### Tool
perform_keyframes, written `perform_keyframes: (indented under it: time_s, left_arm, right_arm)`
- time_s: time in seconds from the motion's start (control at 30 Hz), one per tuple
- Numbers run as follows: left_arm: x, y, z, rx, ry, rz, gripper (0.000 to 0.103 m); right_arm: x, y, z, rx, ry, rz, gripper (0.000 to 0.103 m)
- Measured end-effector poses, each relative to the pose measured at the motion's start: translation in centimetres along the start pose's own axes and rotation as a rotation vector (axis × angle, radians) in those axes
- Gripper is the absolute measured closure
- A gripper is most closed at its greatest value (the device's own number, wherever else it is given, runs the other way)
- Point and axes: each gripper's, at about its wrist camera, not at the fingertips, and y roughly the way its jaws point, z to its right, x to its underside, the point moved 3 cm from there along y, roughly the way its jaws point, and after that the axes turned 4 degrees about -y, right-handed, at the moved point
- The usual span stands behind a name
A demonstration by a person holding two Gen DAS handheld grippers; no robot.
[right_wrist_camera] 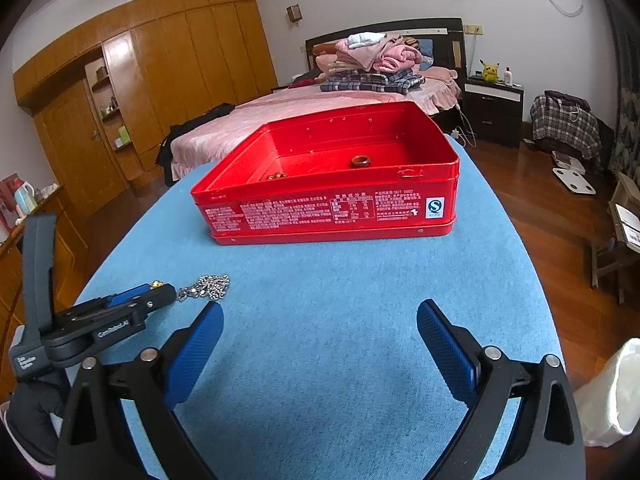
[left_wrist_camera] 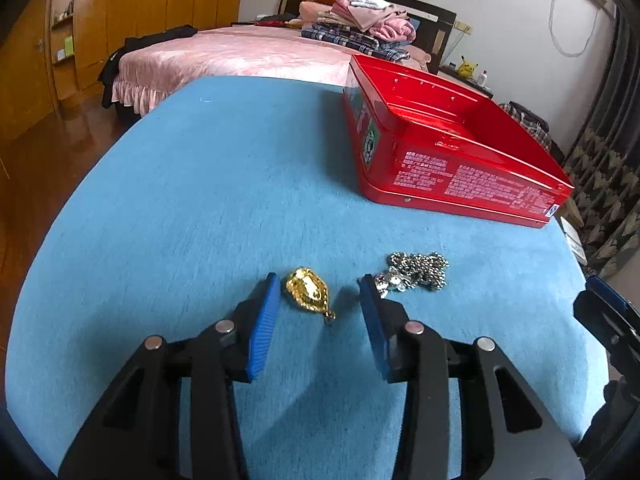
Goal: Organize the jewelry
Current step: 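Grasp the gold pendant with the left tool while the right tool grasps the silver chain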
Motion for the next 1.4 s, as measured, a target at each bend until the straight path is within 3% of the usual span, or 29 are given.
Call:
perform_keyframes:
  time_s: [0.1, 0.37, 0.57, 0.73, 0.9, 1.1, 1.4]
  left_arm:
    - [-0.1, -0.1, -0.7, -0.016, -0.021, 0.003, 0.082]
    - [0.7, -1.4, -1.7, 0.038, -0.038, 0.021, 0.083]
    - [0.4, -2.5, -2.5, 0.034, -0.029, 0.053, 0.083]
    - [-0.1, -2.8, -3.4, 0.029, -0.033, 0.059, 0.083]
    - [-0.6, -2.7, -4.5, 0.028, -0.037, 0.053, 0.083]
    - [-1.1, -2.7, -6.2, 0.030, -0.046, 0.055, 0.083]
    - [-1.4, -2.5, -7.1, 0.037, -0.057, 0.058, 0.083]
  right_arm:
    - [0.0, -0.1, 0.0, -0.005, 0.007, 0.003, 0.008]
    - [-0.1, -0.4, -0.3, -0.022, 0.000, 0.007, 0.008]
    - [-0.4, 0.9, -2.2, -0.076, -0.007, -0.011, 0.009]
    - [-0.7, 3.2, -4.9, -0.129, -0.024, -0.066, 0.022]
    - [-0.9, 5.4, -7.7, -0.163, -0.034, -0.117, 0.025]
    - [-1.1, 7.5, -8.8, -0.169, -0.023, -0.173, 0.030]
    - [-1.0, 9.2, -10.9, -0.073, -0.119, -0.222, 0.035]
